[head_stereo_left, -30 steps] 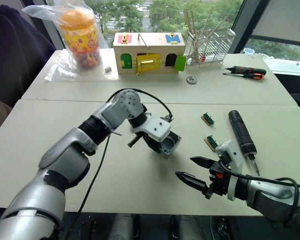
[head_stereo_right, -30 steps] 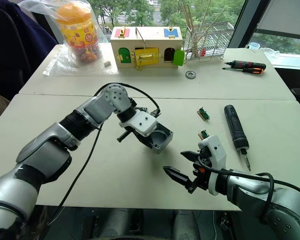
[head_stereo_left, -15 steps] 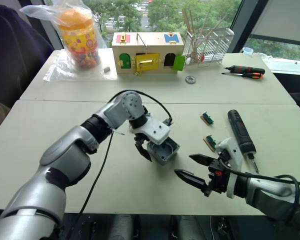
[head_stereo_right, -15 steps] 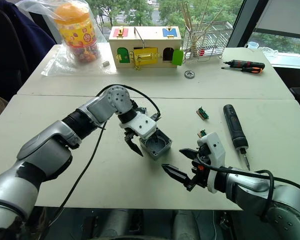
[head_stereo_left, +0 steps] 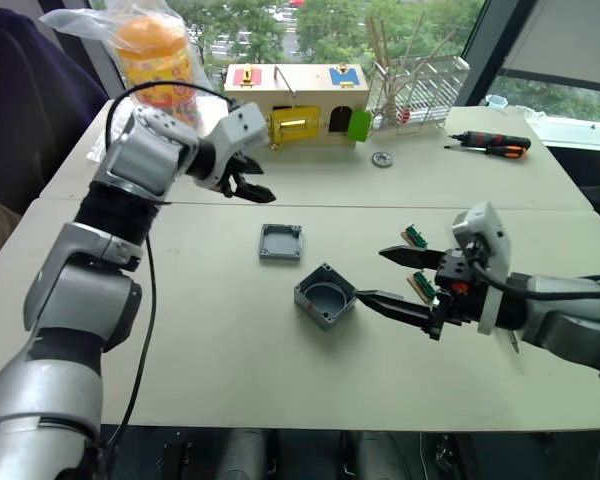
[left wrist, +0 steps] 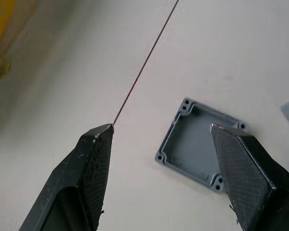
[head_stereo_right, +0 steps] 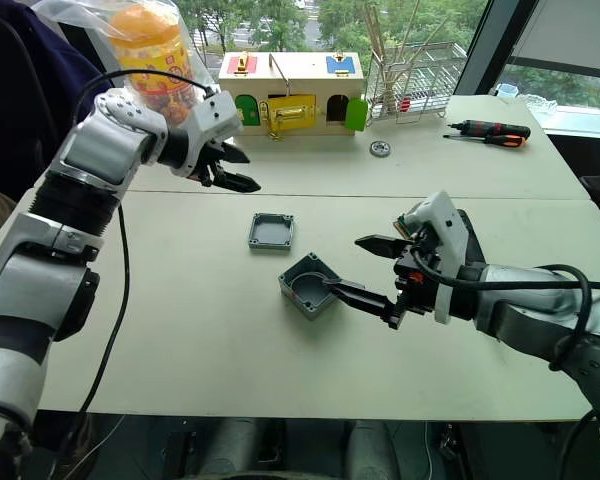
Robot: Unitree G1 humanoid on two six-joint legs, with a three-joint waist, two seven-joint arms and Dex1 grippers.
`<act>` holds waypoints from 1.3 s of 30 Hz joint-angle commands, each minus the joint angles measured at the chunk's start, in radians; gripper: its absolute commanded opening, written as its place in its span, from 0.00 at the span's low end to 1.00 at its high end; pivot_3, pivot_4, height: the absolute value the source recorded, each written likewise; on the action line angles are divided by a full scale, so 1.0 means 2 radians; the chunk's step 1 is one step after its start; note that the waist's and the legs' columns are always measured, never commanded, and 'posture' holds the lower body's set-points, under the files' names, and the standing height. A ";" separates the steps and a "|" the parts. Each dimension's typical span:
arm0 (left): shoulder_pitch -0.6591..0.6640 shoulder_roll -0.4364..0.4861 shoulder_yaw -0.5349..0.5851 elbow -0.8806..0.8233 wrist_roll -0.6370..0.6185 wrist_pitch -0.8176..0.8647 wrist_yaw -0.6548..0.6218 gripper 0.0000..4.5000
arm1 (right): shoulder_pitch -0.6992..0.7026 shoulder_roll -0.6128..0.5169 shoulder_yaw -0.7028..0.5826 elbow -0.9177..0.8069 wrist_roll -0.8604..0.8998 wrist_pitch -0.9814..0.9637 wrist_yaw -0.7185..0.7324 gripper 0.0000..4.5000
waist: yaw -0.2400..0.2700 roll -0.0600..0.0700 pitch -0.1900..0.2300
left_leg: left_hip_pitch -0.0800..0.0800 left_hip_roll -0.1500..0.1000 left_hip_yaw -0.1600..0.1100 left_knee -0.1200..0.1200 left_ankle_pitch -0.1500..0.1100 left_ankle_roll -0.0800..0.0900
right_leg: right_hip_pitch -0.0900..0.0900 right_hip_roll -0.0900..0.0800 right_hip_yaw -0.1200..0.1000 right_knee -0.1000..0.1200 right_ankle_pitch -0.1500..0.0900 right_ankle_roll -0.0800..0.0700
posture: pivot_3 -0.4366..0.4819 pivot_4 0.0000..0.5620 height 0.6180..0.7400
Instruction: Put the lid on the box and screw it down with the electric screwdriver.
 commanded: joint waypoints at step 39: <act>0.064 -0.119 0.093 -0.001 -0.014 0.100 0.213 0.01 | -0.024 0.142 0.005 0.050 -0.133 0.012 0.003 1.00 | 0.002 -0.001 0.000 | 0.001 0.000 0.001 0.000 0.002 -0.003 | 0.000 0.000 -0.001 0.001 0.000 0.000 | 0.48 0.27 0.76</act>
